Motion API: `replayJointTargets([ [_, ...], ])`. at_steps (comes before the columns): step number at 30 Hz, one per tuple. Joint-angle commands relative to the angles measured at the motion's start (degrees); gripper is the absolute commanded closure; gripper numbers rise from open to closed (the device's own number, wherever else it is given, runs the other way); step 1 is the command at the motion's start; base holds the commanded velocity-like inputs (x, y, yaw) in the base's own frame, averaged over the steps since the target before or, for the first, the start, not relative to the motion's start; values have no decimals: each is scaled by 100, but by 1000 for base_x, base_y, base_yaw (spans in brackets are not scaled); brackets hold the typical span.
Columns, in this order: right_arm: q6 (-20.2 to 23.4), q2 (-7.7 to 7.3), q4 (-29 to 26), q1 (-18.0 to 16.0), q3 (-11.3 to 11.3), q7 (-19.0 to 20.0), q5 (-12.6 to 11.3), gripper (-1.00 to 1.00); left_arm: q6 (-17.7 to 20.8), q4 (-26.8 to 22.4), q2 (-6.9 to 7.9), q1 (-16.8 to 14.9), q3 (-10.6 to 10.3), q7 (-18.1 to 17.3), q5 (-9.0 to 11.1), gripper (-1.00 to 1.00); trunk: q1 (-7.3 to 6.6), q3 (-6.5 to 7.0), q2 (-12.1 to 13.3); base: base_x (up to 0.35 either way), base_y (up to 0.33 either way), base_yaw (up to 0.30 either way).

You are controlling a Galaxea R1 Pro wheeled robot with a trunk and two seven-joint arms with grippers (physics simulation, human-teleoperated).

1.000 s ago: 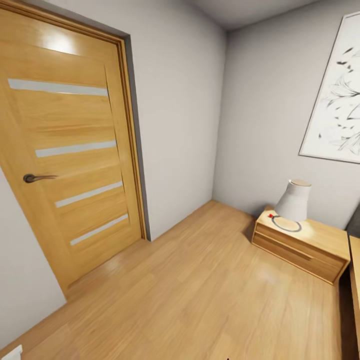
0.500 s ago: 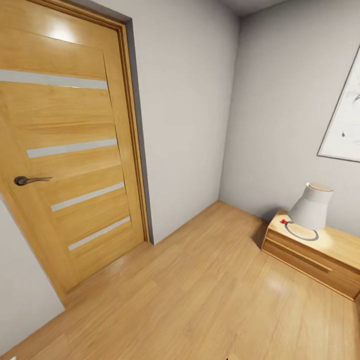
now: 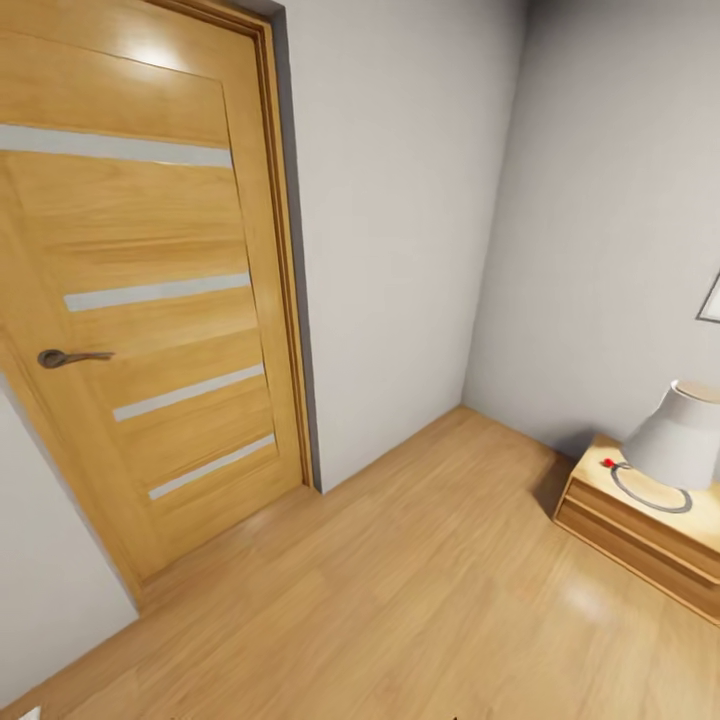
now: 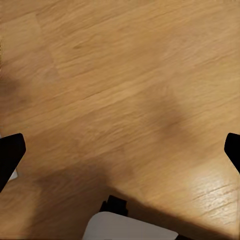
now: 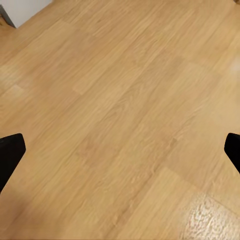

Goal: In the bedroom, organize the workspace by keeping the computer under the desk, ensuring the monitor is on the desk, placing the keyboard on the desk next to the monitor, placing the mouse on the desk next to the keyboard, moving the folder from the swivel chair onto the desk next to the mouse, stacking the notebook on top of the folder with the pen on top of the notebook, and positioning the swivel chair next to the desk.

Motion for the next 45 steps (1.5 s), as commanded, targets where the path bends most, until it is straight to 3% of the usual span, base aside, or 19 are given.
replayJointTargets([
  [1,-30,2,6,-3,25,-19,-25,-100,-19,2,-1,-3,-2,4,43,-100,2,-15,-5,65,-101,170],
  [23,-71,18,15,-3,34,-24,-16,-100,-21,2,-7,-3,-5,7,37,-100,2,-167,-5,22,-87,181],
  [36,-91,52,13,-3,34,-28,-15,-100,-20,2,-9,-1,-19,7,33,-100,2,-183,-5,283,-102,261],
  [45,-91,18,81,-3,25,78,-15,-100,-19,2,-7,-4,-20,7,32,-100,2,-183,-5,301,-111,56],
])
